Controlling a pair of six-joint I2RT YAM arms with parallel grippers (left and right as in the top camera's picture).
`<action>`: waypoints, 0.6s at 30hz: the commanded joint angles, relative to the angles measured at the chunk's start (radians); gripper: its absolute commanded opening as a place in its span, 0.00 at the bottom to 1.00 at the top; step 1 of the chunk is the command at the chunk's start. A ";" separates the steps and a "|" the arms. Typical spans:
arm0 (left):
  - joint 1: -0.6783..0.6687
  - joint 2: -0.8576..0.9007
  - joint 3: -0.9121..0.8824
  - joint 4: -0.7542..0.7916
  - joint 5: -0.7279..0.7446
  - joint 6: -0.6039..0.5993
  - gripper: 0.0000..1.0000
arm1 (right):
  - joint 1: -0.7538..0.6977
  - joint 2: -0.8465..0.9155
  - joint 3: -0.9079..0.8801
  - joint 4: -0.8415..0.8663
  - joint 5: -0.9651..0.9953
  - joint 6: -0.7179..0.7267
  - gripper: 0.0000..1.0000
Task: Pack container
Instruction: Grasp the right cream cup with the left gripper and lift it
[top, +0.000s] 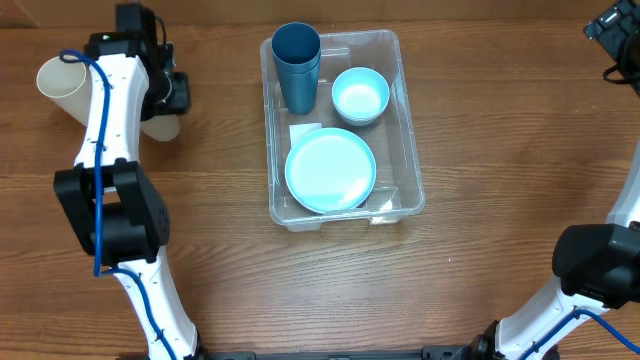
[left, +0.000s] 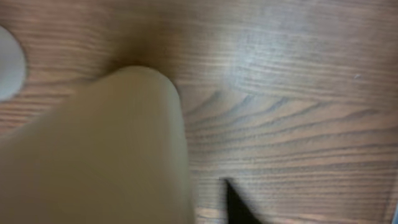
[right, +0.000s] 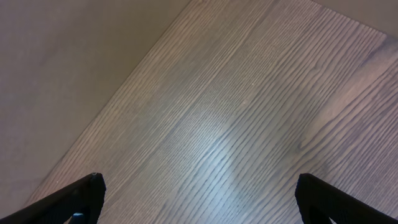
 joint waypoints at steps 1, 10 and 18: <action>-0.001 -0.019 0.019 -0.023 0.025 0.019 0.04 | 0.002 -0.017 0.015 0.003 0.004 0.005 1.00; -0.006 -0.146 0.290 -0.274 0.179 0.016 0.04 | 0.002 -0.017 0.015 0.003 0.004 0.005 1.00; -0.238 -0.424 0.439 -0.344 0.277 0.076 0.04 | 0.002 -0.017 0.015 0.003 0.004 0.005 1.00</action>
